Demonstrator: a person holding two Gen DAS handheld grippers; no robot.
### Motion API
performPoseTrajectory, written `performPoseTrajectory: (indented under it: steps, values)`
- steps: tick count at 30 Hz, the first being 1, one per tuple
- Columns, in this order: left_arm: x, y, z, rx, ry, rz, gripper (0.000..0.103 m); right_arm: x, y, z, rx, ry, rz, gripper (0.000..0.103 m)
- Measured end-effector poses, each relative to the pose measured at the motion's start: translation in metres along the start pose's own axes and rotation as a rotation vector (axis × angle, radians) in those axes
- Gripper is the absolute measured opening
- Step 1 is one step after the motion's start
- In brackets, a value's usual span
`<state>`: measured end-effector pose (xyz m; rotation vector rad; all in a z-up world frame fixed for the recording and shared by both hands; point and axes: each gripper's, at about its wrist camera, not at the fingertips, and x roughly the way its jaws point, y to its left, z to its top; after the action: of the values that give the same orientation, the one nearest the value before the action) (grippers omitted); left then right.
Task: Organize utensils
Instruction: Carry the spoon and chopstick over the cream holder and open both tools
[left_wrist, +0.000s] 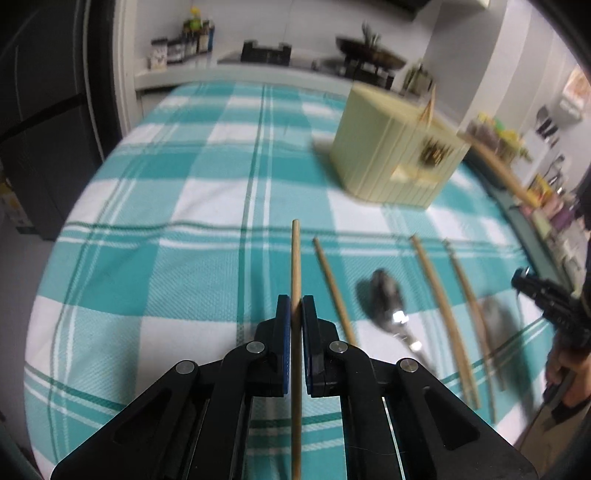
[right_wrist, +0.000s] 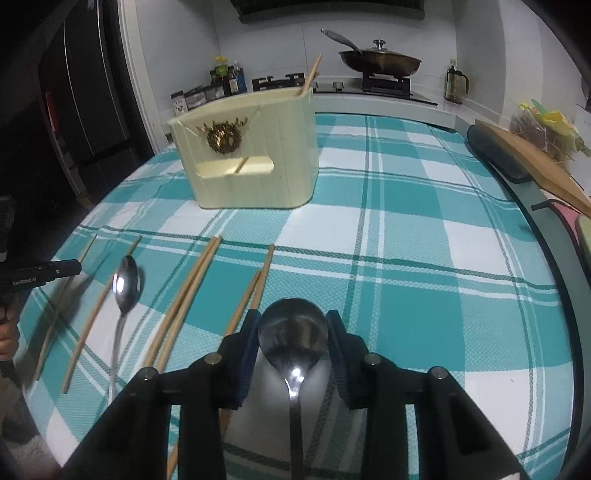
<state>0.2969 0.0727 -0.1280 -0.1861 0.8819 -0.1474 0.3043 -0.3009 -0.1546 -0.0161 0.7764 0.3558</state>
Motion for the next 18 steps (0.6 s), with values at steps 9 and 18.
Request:
performPoseTrajectory:
  steps: [9, 18]
  values:
    - [-0.09, -0.013, 0.012, 0.017, -0.193, -0.109, 0.004, -0.087, 0.016, 0.012, 0.015, -0.157, 0.07, 0.036]
    - [-0.111, -0.023, 0.017, 0.033, -0.241, -0.132, 0.004, -0.107, 0.016, 0.035, 0.035, -0.22, 0.084, 0.036]
